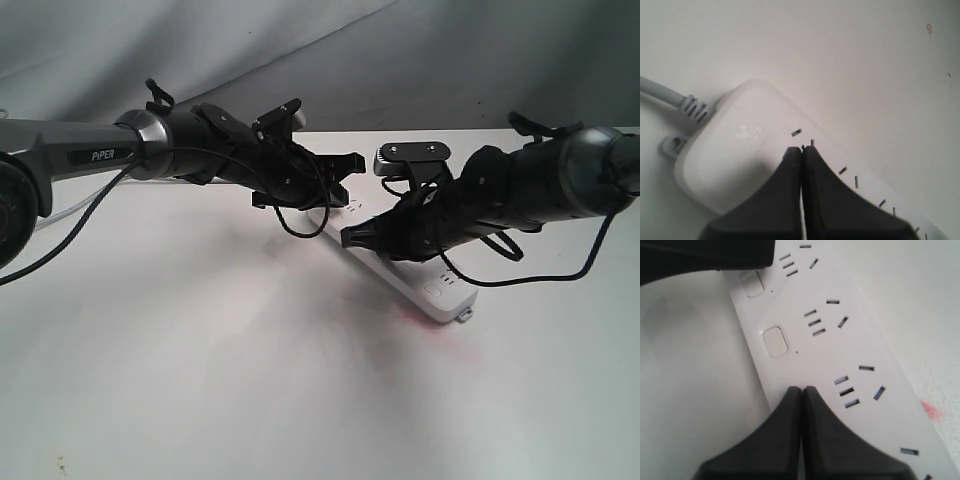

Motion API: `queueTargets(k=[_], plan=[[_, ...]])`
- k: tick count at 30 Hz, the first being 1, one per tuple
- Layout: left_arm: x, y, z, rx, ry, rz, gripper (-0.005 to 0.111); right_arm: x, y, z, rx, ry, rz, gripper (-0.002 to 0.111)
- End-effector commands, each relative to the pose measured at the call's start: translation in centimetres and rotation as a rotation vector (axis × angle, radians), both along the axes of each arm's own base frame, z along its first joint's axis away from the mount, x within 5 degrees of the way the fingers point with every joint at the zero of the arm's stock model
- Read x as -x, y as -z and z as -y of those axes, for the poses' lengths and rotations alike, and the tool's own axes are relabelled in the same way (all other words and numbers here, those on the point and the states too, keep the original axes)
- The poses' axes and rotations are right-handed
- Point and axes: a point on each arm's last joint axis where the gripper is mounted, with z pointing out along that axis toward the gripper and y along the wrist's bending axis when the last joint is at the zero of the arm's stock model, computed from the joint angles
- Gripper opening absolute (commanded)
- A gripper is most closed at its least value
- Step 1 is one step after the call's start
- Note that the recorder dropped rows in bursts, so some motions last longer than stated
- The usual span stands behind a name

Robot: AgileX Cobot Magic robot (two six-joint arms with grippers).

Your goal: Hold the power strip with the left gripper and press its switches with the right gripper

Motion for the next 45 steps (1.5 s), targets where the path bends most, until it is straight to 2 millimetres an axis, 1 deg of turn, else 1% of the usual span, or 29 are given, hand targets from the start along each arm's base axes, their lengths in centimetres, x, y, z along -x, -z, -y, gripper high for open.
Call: queueTargets(k=[1,13,15,16,18,22,23,25,26,28,30,32,35,37,39,40,42,43,45], plan=[[0.0,0.0,0.2,0.003,-0.006,-0.001,0.0,1.9,4.4,1.2,0.109,-0.057,-0.199,0.0],[0.0,0.0,0.2,0.003,-0.007,-0.001,0.0,1.9,4.4,1.2,0.112,-0.064,-0.199,0.0],[0.0,0.0,0.2,0.003,-0.007,-0.001,0.0,1.8,3.5,1.1,0.1,-0.063,-0.176,0.0],[0.0,0.0,0.2,0.003,-0.007,-0.001,0.0,1.7,2.6,1.0,0.087,-0.062,-0.151,0.0],[0.0,0.0,0.2,0.003,-0.007,-0.001,0.0,1.3,0.0,0.9,0.052,-0.056,-0.075,0.0],[-0.1,-0.1,0.1,0.001,-0.015,0.007,0.0,1.1,-6.4,1.0,-0.038,-0.039,0.116,0.0],[-0.1,-0.1,0.1,0.0,-0.014,0.008,0.0,1.3,-8.4,1.1,-0.065,-0.038,0.164,0.0],[-0.1,-0.1,0.1,0.001,-0.016,0.009,0.0,1.7,-10.9,1.4,-0.097,-0.037,0.22,0.0],[-0.2,-0.3,0.1,0.005,-0.019,0.013,0.0,2.1,-12.6,1.6,-0.118,-0.038,0.258,0.0],[-0.2,-0.9,0.1,0.009,-0.019,0.023,0.0,2.9,-15.0,2.0,-0.142,-0.047,0.308,0.0],[-0.1,-2.3,0.1,0.011,-0.009,0.054,0.0,3.9,-17.1,2.5,-0.164,-0.059,0.334,0.0],[-0.1,-4.1,0.1,0.016,0.009,0.102,0.0,5.0,-19.0,3.0,-0.185,-0.069,0.36,0.0],[0.3,-7.5,-0.1,0.016,0.033,0.172,0.0,6.7,-20.8,4.1,-0.211,-0.064,0.397,0.0],[0.9,-10.0,-0.5,-0.007,0.06,0.225,0.0,7.9,-21.0,4.9,-0.222,-0.049,0.403,0.0],[1.9,-12.1,-1.2,-0.02,0.053,0.256,0.0,9.0,-21.1,6.1,-0.242,-0.01,0.402,0.0],[2.3,-12.4,-1.5,-0.031,0.042,0.261,0.0,9.4,-21.2,6.5,-0.242,-0.006,0.404,0.0],[3.7,-14.0,-2.5,-0.052,0.011,0.291,0.0,10.7,-21.6,7.5,-0.247,0.0,0.406,0.0],[4.5,-14.6,-3.1,-0.058,0.002,0.301,0.0,11.3,-21.8,7.9,-0.248,-0.001,0.405,0.0],[6.4,-15.9,-4.2,-0.065,-0.021,0.326,0.0,13.0,-22.8,8.7,-0.261,-0.01,0.419,0.0]])
